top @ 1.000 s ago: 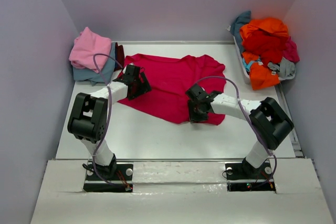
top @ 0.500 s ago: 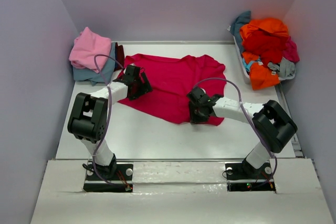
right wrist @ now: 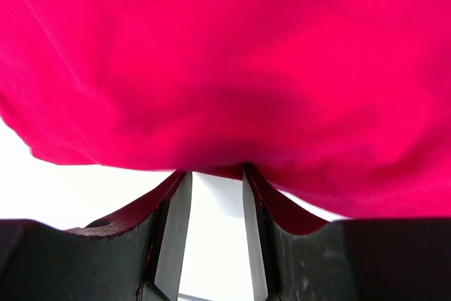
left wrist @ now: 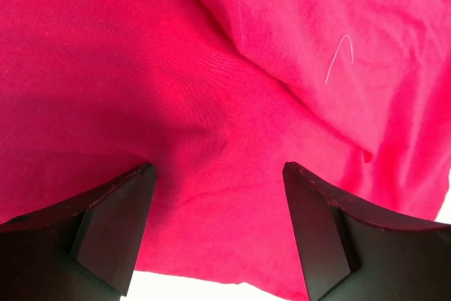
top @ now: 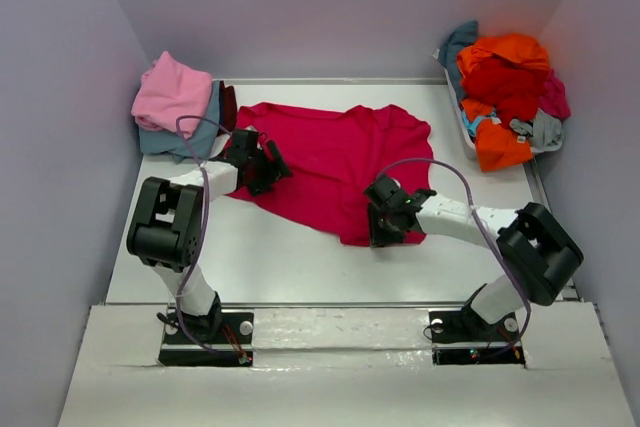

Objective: Fold and stack the t-shirts
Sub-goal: Flatten out the tshirt

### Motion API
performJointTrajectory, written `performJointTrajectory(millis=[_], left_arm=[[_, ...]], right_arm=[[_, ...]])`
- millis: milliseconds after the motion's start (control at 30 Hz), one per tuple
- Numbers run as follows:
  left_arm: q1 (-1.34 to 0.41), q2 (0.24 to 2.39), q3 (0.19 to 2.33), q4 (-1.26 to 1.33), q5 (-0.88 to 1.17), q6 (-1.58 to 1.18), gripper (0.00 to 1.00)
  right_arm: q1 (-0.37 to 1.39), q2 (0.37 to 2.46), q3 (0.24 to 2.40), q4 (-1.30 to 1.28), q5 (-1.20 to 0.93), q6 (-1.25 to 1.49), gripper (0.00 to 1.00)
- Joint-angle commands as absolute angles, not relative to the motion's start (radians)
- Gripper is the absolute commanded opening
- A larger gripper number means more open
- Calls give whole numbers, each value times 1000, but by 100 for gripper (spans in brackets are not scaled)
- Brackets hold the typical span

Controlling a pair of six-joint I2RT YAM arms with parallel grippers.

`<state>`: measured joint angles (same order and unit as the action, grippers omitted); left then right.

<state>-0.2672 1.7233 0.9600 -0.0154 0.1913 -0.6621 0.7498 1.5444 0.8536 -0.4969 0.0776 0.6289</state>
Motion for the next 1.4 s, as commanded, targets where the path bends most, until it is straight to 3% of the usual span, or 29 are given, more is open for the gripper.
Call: performJointTrajectory(millis=[0,533,967,1367], left_arm=[[-252,1721,904,-11,235,-676,86],[-241,1700,917,-17,233,-683,86],[-241,1692,908,-8,245,-687,86],[-241,1690,907,-8,250,-687,86]], right_arm=[[764,1474,812,-580,92,660,41],[764,1242,793,-721,144,718,42],[764,1515,922,-580,106,670,41],[773,1617,960,-523,48,646,41]])
